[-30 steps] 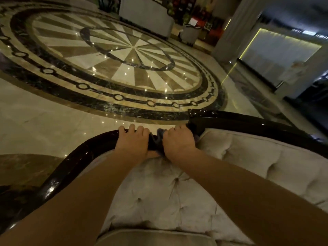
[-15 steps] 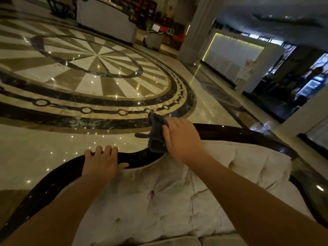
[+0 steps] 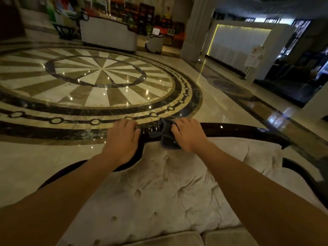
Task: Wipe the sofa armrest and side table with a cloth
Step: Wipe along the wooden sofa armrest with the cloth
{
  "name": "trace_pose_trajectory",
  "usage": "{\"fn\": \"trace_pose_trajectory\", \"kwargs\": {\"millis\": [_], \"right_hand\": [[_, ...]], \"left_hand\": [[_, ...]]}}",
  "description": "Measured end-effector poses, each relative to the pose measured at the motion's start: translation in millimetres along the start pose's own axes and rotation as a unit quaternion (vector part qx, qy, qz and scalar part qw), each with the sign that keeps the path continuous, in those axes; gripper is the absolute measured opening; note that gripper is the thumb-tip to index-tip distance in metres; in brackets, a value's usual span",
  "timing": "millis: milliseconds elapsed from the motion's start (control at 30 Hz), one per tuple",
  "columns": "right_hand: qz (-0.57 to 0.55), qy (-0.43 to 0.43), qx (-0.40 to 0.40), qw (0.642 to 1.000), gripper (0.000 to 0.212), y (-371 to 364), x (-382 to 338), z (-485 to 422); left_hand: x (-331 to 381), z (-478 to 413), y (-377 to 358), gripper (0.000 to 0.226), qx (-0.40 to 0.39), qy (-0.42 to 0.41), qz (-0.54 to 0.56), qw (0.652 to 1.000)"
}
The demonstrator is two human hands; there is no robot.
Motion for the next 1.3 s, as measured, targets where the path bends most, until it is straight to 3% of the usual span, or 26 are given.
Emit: {"fn": "trace_pose_trajectory", "kwargs": {"millis": [167, 333, 533, 733, 900, 967, 1067, 1300], "right_hand": [[-0.009, -0.005, 0.007, 1.000, 0.047, -7.7, 69.1, 15.1], [-0.006, 0.002, 0.023, 1.000, 0.053, -24.9, 149.3, 36.9], [-0.023, -0.031, 0.051, 0.998, 0.043, -60.4, 276.9, 62.1], [-0.007, -0.054, 0.127, 0.990, 0.031, -64.6, 323.4, 77.8], [-0.007, -0.075, 0.121, 0.990, 0.024, -83.5, 366.0, 84.9], [-0.050, -0.098, 0.104, 0.988, 0.030, -96.4, 387.9, 83.1], [-0.109, -0.137, 0.046, 0.983, 0.041, -122.9, 420.2, 85.3], [-0.171, -0.168, 0.057, 0.969, 0.035, -156.4, 482.9, 105.0]], "left_hand": [[95.6, -18.5, -80.0, 0.037, -0.114, 0.007, -0.097, 0.989], [154.7, -44.5, -141.3, 0.037, -0.111, 0.029, -0.127, 0.985], [234.1, -66.0, -241.8, 0.040, -0.130, 0.050, -0.190, 0.972], [264.1, -75.0, -277.2, 0.050, -0.164, 0.090, -0.228, 0.955], [277.2, -80.5, -292.8, 0.053, -0.192, 0.014, -0.257, 0.947], [290.7, -84.1, -307.6, 0.054, -0.187, -0.016, -0.250, 0.950], [306.6, -89.0, -328.8, 0.059, -0.187, -0.015, -0.251, 0.950], [339.0, -99.9, -381.4, 0.063, -0.183, -0.041, -0.290, 0.938]]}}
Point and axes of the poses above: each hand's wrist, its own z-axis away from the middle knuckle, its own y-axis out of the back of the hand, x = y × z, the point moved 10 cm from there along -z, towards the middle knuckle, and after that the axes turned 14 degrees about z, right-handed, at the moved point
